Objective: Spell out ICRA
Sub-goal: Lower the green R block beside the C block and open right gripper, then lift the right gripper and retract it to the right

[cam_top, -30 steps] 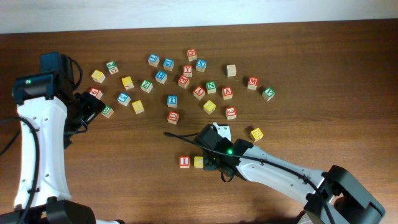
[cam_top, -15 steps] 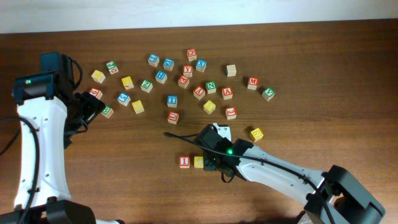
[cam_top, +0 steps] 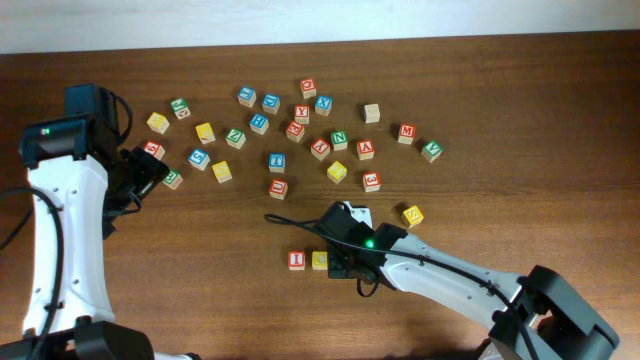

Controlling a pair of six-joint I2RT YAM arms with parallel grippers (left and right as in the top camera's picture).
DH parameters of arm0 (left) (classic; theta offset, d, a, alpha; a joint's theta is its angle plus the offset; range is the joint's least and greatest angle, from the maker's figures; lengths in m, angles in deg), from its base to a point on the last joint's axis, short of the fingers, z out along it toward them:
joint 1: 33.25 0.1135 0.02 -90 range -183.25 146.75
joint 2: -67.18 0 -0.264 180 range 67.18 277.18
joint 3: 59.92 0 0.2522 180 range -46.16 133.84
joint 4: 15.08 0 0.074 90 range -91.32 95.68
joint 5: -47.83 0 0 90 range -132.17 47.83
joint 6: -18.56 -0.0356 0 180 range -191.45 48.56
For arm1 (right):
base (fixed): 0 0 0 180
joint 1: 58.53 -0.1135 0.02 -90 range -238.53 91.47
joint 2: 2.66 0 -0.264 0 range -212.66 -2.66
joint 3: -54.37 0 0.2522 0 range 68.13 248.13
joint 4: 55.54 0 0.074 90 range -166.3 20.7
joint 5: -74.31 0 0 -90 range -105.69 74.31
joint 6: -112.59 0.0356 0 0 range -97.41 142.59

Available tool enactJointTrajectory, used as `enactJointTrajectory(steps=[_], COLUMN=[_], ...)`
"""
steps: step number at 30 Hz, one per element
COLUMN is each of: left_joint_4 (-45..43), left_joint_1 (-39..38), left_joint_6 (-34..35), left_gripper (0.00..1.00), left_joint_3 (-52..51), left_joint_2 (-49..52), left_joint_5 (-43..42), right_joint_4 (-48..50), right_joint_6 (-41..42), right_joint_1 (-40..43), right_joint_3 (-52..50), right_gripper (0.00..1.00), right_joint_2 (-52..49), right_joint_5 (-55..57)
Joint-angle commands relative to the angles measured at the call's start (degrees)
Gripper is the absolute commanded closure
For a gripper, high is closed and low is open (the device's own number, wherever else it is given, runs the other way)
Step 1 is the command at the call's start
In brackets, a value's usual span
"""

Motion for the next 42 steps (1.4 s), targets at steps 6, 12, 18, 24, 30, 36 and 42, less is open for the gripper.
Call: enactJointTrajectory(steps=[6,12,18,24,30,36,42], left_joint_4=[0.1,0.1,0.1,0.1,0.1,0.1,0.1], left_joint_1=[0.3,0.3,0.3,0.3,0.3,0.3,0.3], left_joint_6=[0.7,0.7,0.7,0.7,0.7,0.7,0.7], left_gripper=[0.01,0.01,0.01,0.01,0.01,0.01,0.01], left_joint_3=[0.1,0.1,0.1,0.1,0.1,0.1,0.1], left_joint_2=[0.3,0.3,0.3,0.3,0.3,0.3,0.3], left_joint_5=[0.4,0.4,0.4,0.4,0.4,0.4,0.4], right_joint_4=[-0.3,-7.6,-9.1,-11.3,-16.8,-22.7,-24.1], right_joint_6=[-0.2,-0.8,-4.1,-4.1,-4.1,-4.0,-4.0], right_joint_1=[-0.3,0.2,7.3,8.4,22.7,42.5,42.8], right_joint_3=[1.0,3.9,4.8,4.8,7.2,7.2,7.2], right_gripper=[0.55,0.48,0.02,0.02,0.02,0.02,0.02], right_joint_2=[1.8,9.5,26.1,30.1,32.6,32.0,27.8], right_joint_5=[0.1,5.1,4.7,5.3,12.6,8.7,7.0])
